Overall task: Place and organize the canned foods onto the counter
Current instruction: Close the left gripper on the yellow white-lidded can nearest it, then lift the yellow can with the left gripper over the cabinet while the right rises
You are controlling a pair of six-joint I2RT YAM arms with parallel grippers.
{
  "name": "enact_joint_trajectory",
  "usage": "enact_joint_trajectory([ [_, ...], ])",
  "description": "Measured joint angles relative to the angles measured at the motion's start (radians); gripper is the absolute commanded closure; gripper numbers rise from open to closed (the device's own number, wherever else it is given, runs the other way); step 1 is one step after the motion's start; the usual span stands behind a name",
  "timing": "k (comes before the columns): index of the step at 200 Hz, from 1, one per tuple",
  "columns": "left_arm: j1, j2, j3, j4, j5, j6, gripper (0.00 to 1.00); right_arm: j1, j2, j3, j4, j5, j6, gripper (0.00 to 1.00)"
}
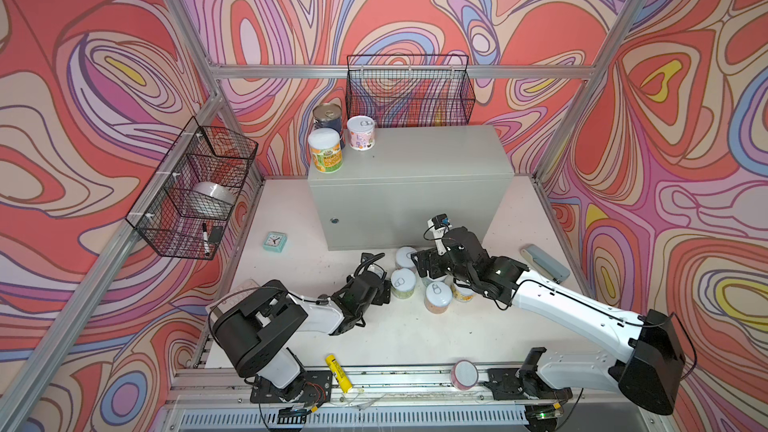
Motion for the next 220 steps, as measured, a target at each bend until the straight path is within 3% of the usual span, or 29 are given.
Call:
enact_joint_trajectory([
  [52, 0.004, -0.037, -0.003, -0.023, -0.012, 0.007, 0.49, -0.01, 0.0, -0.008, 0.014, -0.003, 0.0, 0.06],
  [58, 0.004, -0.045, -0.005, -0.034, -0.012, 0.007, 0.56, -0.01, 0.0, -0.008, 0.015, -0.003, 0.0, 0.07],
  [81, 0.004, -0.097, -0.013, -0.114, -0.01, 0.007, 1.0, -0.011, 0.005, -0.008, 0.025, -0.007, 0.0, 0.07],
  [152, 0.004, -0.346, 0.035, -0.462, 0.029, 0.031, 1.0, -0.023, 0.032, 0.006, 0.051, -0.021, -0.003, 0.07],
  [193, -0.005, -0.513, 0.286, -0.755, 0.05, 0.051, 1.0, -0.063, 0.026, 0.076, 0.035, -0.024, -0.003, 0.08],
  [220, -0.015, -0.535, 0.477, -0.907, 0.062, 0.069, 1.0, -0.082, 0.005, 0.138, 0.016, -0.023, -0.004, 0.08],
])
